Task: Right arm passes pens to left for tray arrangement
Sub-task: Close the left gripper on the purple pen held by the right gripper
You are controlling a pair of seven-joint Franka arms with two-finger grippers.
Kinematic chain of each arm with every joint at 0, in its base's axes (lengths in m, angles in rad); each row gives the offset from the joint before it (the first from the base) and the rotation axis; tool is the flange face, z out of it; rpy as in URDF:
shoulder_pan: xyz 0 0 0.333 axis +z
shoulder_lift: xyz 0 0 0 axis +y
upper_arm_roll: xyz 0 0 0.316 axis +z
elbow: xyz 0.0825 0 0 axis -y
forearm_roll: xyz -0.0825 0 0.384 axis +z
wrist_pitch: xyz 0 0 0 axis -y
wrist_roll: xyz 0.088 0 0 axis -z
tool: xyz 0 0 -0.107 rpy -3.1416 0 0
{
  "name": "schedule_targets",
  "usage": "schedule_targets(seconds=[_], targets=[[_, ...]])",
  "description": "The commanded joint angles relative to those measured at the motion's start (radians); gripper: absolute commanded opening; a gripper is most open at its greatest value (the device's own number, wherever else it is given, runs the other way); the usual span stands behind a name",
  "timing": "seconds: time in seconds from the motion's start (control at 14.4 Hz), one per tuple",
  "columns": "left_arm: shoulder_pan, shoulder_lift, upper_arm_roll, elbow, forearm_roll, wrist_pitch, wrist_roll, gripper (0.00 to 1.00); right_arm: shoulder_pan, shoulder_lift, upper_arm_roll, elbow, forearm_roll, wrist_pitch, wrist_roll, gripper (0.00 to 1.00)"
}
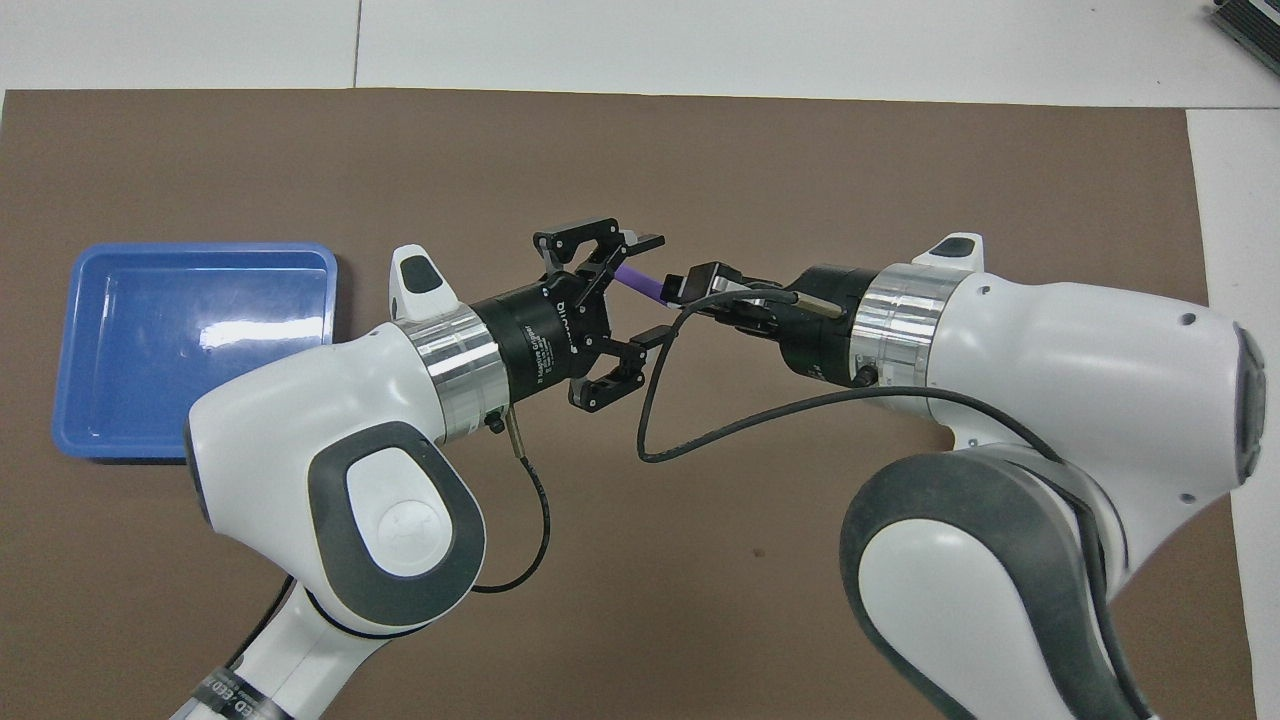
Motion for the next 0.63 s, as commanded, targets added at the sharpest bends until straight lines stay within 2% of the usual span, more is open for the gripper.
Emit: schedule_targets(seconds=[0.0,0.56], targets=[[0.029,-0.054,-0.003,-0.049,-0.018,-0.037,0.036,0.84,0.006,-0.018,-0.001,-0.022,0.026,0.021,-0.003,0.00],[0.031,-0.059,-0.005,-0.086,-0.019,-0.020,0.068,0.77,0.006,-0.018,0.000,-0.021,0.026,0.021,-0.005,0.00]])
